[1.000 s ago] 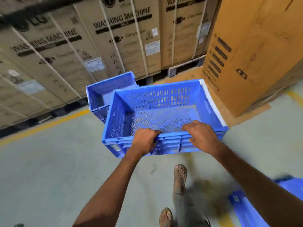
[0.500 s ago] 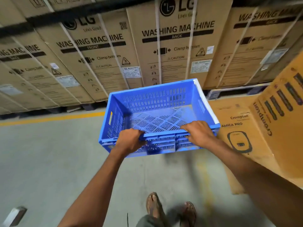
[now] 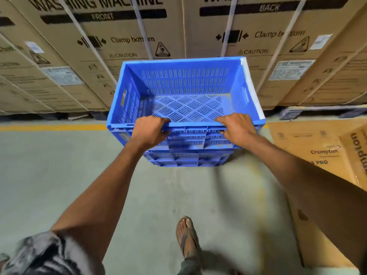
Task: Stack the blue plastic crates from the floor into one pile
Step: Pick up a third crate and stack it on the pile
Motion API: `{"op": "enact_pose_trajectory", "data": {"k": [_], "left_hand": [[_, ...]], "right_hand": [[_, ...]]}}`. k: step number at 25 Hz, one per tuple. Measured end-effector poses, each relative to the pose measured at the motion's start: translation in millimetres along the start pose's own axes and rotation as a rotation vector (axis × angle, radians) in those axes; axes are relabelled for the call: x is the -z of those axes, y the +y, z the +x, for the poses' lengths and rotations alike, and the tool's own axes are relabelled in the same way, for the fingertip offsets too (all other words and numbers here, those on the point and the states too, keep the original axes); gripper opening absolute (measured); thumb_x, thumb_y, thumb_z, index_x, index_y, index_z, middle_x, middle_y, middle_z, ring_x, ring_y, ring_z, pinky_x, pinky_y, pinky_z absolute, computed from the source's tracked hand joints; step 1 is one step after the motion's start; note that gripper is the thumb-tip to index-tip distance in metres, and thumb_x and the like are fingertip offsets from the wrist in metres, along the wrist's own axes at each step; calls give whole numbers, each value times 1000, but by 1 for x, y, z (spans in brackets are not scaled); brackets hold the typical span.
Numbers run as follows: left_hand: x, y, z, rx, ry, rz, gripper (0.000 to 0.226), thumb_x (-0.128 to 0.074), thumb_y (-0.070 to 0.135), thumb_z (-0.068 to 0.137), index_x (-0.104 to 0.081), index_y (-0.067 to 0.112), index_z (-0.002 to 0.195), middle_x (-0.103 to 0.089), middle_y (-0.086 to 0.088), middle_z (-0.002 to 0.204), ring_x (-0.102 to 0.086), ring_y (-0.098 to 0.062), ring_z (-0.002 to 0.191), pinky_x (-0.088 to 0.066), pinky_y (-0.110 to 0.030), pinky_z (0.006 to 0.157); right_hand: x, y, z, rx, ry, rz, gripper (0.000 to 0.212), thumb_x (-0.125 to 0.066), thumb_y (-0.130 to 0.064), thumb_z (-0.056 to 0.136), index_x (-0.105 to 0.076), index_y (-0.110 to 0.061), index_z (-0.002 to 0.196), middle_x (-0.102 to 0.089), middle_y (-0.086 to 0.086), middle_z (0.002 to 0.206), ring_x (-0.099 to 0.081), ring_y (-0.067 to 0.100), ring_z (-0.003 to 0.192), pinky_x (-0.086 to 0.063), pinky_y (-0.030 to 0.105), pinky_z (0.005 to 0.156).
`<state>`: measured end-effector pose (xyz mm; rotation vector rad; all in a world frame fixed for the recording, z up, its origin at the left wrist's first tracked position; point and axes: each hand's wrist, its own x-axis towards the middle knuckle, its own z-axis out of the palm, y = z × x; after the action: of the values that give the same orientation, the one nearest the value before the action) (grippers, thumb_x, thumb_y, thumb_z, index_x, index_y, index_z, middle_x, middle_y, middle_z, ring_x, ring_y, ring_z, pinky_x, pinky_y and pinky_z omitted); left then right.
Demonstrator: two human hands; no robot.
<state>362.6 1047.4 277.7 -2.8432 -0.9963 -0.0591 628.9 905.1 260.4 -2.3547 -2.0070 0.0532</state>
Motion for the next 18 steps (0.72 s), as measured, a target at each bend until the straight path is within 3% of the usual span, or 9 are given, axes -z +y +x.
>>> {"op": "enact_pose_trajectory", "data": {"k": [3, 8, 13, 18], "left_hand": [[-44, -12, 17, 6, 13, -14, 31, -78, 44, 74, -74, 28, 100, -69, -3, 63, -68, -32, 60, -32, -26, 48], [-82, -17, 18, -24, 16, -28, 26, -78, 40, 74, -73, 27, 97, -69, 0, 62, -68, -29, 58, -29, -24, 49], [-99, -22, 18, -26, 3, -49, 22, -74, 38, 80, -71, 26, 98, -69, -2, 66, -68, -32, 62, -41, -27, 50], [-115, -21, 12, -20, -36, -66, 18, -73, 36, 80, -72, 26, 96, -66, -4, 62, -66, -32, 61, -33, -27, 50]], "right_hand": [[-32, 2, 23, -5, -15, -28, 30, -84, -18, 60, -68, -27, 83, -65, 4, 60, -64, 32, 57, -31, 26, 50], [-71, -1, 29, -58, -102, -52, 28, -73, -17, 74, -66, -28, 99, -68, 5, 72, -66, 33, 70, -44, 32, 57], [-90, -8, 32, -64, -95, -51, 34, -70, -14, 72, -66, -29, 102, -69, 6, 75, -66, 34, 72, -36, 31, 57], [-107, -10, 28, -91, -106, -37, 30, -70, -5, 68, -66, -24, 90, -64, 8, 63, -63, 35, 62, -35, 30, 54]]}}
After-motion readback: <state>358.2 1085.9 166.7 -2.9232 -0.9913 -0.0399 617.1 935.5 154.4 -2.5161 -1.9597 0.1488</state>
